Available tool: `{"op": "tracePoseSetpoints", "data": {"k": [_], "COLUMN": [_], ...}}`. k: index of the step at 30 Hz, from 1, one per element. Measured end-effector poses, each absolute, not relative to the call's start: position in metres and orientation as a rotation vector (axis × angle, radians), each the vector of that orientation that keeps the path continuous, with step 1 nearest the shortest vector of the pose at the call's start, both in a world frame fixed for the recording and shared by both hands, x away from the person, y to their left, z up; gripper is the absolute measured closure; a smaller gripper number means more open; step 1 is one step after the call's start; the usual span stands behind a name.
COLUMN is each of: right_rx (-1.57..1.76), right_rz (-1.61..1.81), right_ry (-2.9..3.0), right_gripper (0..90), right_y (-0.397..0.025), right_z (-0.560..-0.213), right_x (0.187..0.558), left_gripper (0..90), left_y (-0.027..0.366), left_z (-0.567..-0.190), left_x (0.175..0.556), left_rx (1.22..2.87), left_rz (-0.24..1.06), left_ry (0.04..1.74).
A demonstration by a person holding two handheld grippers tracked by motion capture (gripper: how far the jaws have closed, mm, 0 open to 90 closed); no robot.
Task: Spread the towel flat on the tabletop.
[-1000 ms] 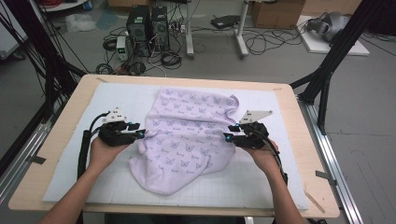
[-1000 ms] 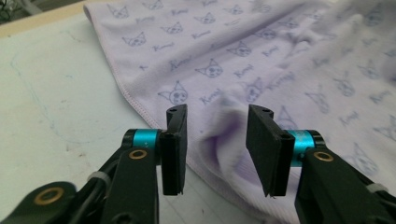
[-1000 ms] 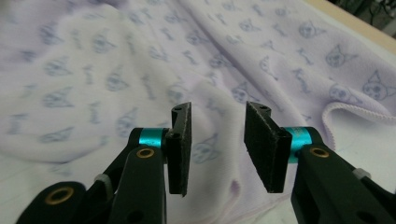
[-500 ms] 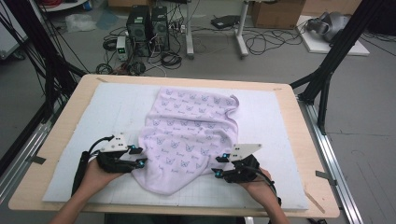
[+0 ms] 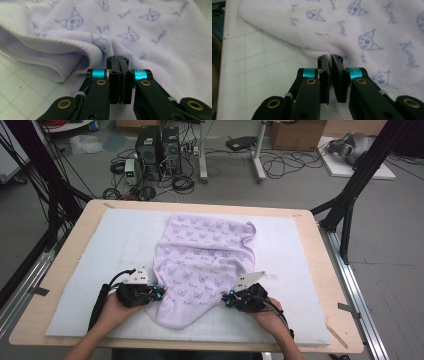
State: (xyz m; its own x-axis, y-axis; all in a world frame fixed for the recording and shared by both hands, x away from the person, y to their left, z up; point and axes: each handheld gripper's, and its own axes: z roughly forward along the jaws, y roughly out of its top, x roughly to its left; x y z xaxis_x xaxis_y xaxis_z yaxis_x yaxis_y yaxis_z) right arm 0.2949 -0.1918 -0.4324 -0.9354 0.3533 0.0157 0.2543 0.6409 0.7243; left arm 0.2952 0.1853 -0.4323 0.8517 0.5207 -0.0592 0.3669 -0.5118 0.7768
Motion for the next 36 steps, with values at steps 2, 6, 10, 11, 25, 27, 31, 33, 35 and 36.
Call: {"op": "tracePoseSetpoints", "data": {"k": [2, 6, 10, 11, 25, 27, 31, 33, 35, 36], "right_rx": [0.477, 0.435, 0.42, 0.421, 0.71, 0.763, 0.782, 0.763, 0.752, 0.729], "right_rz": [1.196, 1.247, 1.264, 1.264, 1.07, 1.057, 1.093, 1.106, 1.152, 1.18], "right_ry": [2.711, 2.689, 2.653, 2.642, 2.694, 2.707, 2.698, 2.675, 2.633, 2.622], "right_gripper": [85.7, 85.8, 85.9, 85.9, 84.9, 84.7, 77.5, 64.5, 59.6, 58.3], "right_y": [-0.196, -0.208, -0.224, -0.228, -0.219, -0.218, -0.221, -0.224, -0.227, -0.228], "right_z": [-0.424, -0.401, -0.377, -0.371, -0.398, -0.409, -0.413, -0.407, -0.4, -0.395], "right_x": [0.291, 0.281, 0.269, 0.267, 0.353, 0.364, 0.367, 0.362, 0.355, 0.351], "left_gripper": [88.1, 88.3, 88.3, 88.3, 88.3, 88.2, 84.2, 77.6, 72.8, 71.0], "left_y": [0.188, 0.192, 0.194, 0.194, 0.178, 0.177, 0.18, 0.184, 0.189, 0.191], "left_z": [-0.423, -0.4, -0.383, -0.38, -0.423, -0.428, -0.426, -0.42, -0.414, -0.41], "left_x": [0.291, 0.281, 0.273, 0.273, 0.337, 0.342, 0.341, 0.339, 0.336, 0.334], "left_rx": [2.123, 2.052, 2.008, 2.003, 2.068, 2.077, 2.069, 2.055, 2.054, 2.057], "left_rz": [0.232, 0.239, 0.268, 0.28, 0.333, 0.324, 0.308, 0.304, 0.288, 0.296], "left_ry": [0.648, 0.632, 0.614, 0.611, 0.843, 0.856, 0.839, 0.837, 0.822, 0.813]}}
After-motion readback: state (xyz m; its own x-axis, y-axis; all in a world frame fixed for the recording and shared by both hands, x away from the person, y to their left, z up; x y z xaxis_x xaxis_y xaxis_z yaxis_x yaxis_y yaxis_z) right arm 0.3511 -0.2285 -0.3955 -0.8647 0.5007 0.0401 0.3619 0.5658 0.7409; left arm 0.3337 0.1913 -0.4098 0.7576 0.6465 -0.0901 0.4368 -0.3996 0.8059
